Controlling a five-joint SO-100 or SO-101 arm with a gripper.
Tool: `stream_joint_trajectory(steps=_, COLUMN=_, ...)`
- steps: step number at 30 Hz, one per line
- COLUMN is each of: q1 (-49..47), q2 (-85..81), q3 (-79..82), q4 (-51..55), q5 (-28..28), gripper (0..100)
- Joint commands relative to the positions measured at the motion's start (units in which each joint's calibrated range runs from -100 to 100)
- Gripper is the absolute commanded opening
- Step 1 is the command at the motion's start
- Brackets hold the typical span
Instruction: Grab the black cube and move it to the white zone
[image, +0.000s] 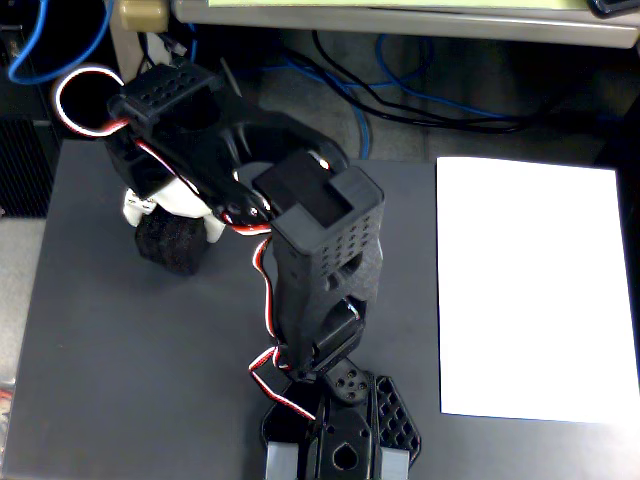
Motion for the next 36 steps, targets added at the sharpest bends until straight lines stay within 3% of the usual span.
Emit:
stream_joint_trajectory(steps=1, q1=0.75, q2=0.48, q3=-0.28, q4=-1.44, q5=-0.37, gripper=13)
stream_joint_trajectory(steps=4, q1=0.23, q2=0.39, q3=-1.28, q4=-1.79, q5=-4.66, gripper=1)
stream_joint_trajectory(steps=7, q1=0.6, q2=-2.29, q3=-3.45, q4=-0.93, q5=-9.06, gripper=1)
stream_joint_trajectory(steps=12, q1=1.34, q2=-28.33, q3=-6.17, q4=10.65, q5=-15.46, gripper=1)
stream_joint_trajectory(steps=14, q1=9.87, q2=-37.99, q3=-6.17, q4=14.25, q5=-16.14, gripper=1)
stream_joint_trajectory(steps=17, q1=32.61, q2=-46.06, q3=-6.35, q4=14.42, q5=-14.46, gripper=1)
stream_joint_trajectory(steps=20, q1=50.86, q2=-48.41, q3=-5.81, q4=14.42, q5=-9.75, gripper=1)
stream_joint_trajectory(steps=24, q1=73.08, q2=-48.24, q3=-6.08, q4=13.74, q5=-9.38, gripper=2)
stream_joint_trajectory(steps=29, q1=89.86, q2=-48.16, q3=-6.63, q4=13.05, q5=-9.33, gripper=2)
stream_joint_trajectory(steps=32, q1=98.76, q2=-47.32, q3=-4.18, q4=5.33, q5=-4.72, gripper=2)
stream_joint_trajectory(steps=36, q1=92.95, q2=-35.81, q3=12.59, q4=-11.22, q5=-3.72, gripper=1)
